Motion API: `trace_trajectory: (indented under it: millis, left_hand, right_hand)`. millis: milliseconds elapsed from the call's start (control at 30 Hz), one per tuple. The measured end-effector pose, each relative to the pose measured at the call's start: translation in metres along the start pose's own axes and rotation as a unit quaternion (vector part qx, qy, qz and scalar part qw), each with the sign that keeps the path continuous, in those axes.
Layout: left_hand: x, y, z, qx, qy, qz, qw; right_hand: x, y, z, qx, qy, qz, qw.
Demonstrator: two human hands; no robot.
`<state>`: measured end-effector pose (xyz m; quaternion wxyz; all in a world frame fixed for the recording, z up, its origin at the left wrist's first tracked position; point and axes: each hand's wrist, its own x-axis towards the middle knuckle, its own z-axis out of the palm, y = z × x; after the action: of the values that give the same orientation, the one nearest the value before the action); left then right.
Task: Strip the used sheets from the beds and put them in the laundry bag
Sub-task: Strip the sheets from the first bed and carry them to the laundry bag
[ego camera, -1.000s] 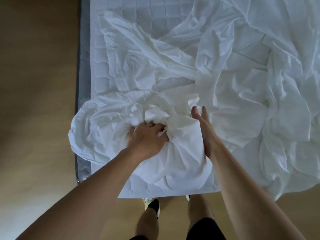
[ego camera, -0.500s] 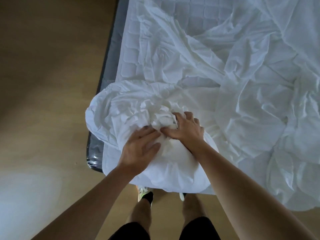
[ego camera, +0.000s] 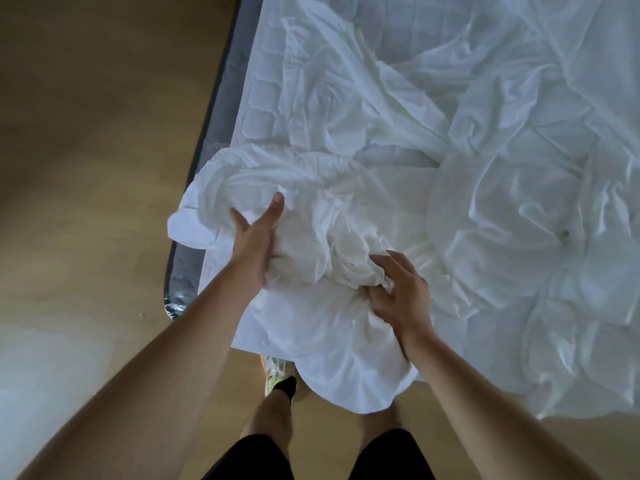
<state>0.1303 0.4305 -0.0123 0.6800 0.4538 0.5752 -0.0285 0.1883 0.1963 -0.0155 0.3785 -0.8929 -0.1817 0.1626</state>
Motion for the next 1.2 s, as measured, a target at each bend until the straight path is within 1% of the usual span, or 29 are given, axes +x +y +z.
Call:
trace_trajectory:
  millis: [33,133,200,233,267,300,333,367,400,467,500,533,567,667,700,733,767,833,867,900,933,967,1000,1033,1067,1100,1167,1200]
  left_hand:
    - [-0.001,0.004,0.002,0.004,-0.008,-0.014,1.000]
    - [-0.002,-0.002,0.011,0.063,-0.052,-0.039,0.996]
    - [-0.008,-0.013,0.018,0.130,-0.023,-0.030,0.991]
    - [-0.015,-0.014,0.022,0.193,-0.004,-0.013,0.981]
    - [-0.023,-0.014,0.026,0.284,0.014,0.021,0.958]
    - [-0.033,-0.013,0.030,0.380,0.030,0.060,0.922]
    - [-0.044,-0.009,0.036,0.439,0.042,0.093,0.893]
    - [-0.055,-0.007,0.043,0.452,0.041,0.117,0.883]
    - [-0.065,-0.006,0.051,0.448,0.024,0.140,0.883]
    - [-0.087,-0.010,0.068,0.443,-0.029,0.167,0.880]
    - [-0.094,-0.014,0.076,0.462,-0.057,0.188,0.865]
    - [-0.097,-0.018,0.083,0.493,-0.086,0.211,0.840]
    - [-0.099,-0.019,0.090,0.531,-0.123,0.229,0.806]
    - [-0.090,-0.018,0.097,0.651,-0.230,0.231,0.685]
    - [-0.085,-0.019,0.097,0.677,-0.252,0.231,0.652]
    - [-0.082,-0.020,0.097,0.695,-0.265,0.229,0.628]
    - [-0.081,-0.022,0.097,0.709,-0.268,0.228,0.611]
    - [-0.081,-0.026,0.101,0.733,-0.248,0.233,0.590]
    - [-0.082,-0.029,0.105,0.742,-0.236,0.238,0.580]
    - [-0.081,-0.032,0.109,0.750,-0.229,0.246,0.570]
    - [-0.081,-0.035,0.112,0.756,-0.224,0.255,0.560]
    - [-0.080,-0.038,0.114,0.762,-0.221,0.262,0.549]
    - [-0.079,-0.042,0.114,0.769,-0.217,0.268,0.539]
    - [-0.080,-0.047,0.114,0.776,-0.214,0.272,0.528]
    - [-0.082,-0.052,0.113,0.783,-0.212,0.275,0.516]
    - [-0.084,-0.057,0.112,0.790,-0.211,0.279,0.504]
    - [-0.091,-0.067,0.107,0.800,-0.207,0.286,0.485]
    - [-0.095,-0.072,0.104,0.804,-0.203,0.290,0.478]
  right_hand:
    - [-0.006,0.003,0.003,0.004,0.008,-0.009,1.000]
    - [-0.016,0.009,0.007,0.015,0.033,-0.020,0.999]
    - [-0.021,0.012,0.005,0.010,0.047,-0.029,0.998]
    - [-0.024,0.014,0.004,0.011,0.052,-0.034,0.998]
    - [-0.026,0.015,0.002,0.016,0.052,-0.033,0.998]
    - [-0.028,0.017,0.001,0.023,0.051,-0.033,0.998]
    - [-0.028,0.019,-0.001,0.030,0.051,-0.030,0.998]
    - [-0.028,0.022,-0.003,0.035,0.053,-0.028,0.998]
    - [-0.028,0.025,-0.005,0.040,0.053,-0.024,0.998]
    - [-0.030,0.033,-0.011,0.056,0.051,-0.020,0.997]
    - [-0.030,0.038,-0.014,0.067,0.049,-0.020,0.996]
    - [-0.030,0.042,-0.018,0.076,0.045,-0.012,0.996]
    - [-0.028,0.048,-0.021,0.091,0.038,-0.004,0.995]
    - [-0.026,0.051,-0.031,0.103,0.018,0.009,0.994]
    - [-0.026,0.051,-0.033,0.108,0.015,0.006,0.994]
    - [-0.026,0.048,-0.035,0.117,0.006,0.014,0.993]
    - [-0.026,0.047,-0.035,0.129,-0.011,0.029,0.991]
    - [-0.025,0.048,-0.036,0.149,-0.069,0.075,0.984]
    - [-0.026,0.049,-0.041,0.175,-0.099,0.105,0.974]
    - [-0.027,0.051,-0.048,0.217,-0.111,0.144,0.959]
    - [-0.033,0.051,-0.057,0.275,-0.105,0.185,0.938]
    - [-0.043,0.052,-0.065,0.341,-0.072,0.223,0.911]
    - [-0.057,0.052,-0.074,0.397,-0.014,0.262,0.879]
    - [-0.073,0.054,-0.078,0.429,0.049,0.305,0.848]
    - [-0.089,0.056,-0.078,0.428,0.081,0.355,0.827]
    - [-0.105,0.061,-0.073,0.413,0.086,0.406,0.811]
    - [-0.122,0.060,-0.060,0.402,0.017,0.458,0.793]
    - [-0.123,0.062,-0.052,0.429,-0.007,0.471,0.771]
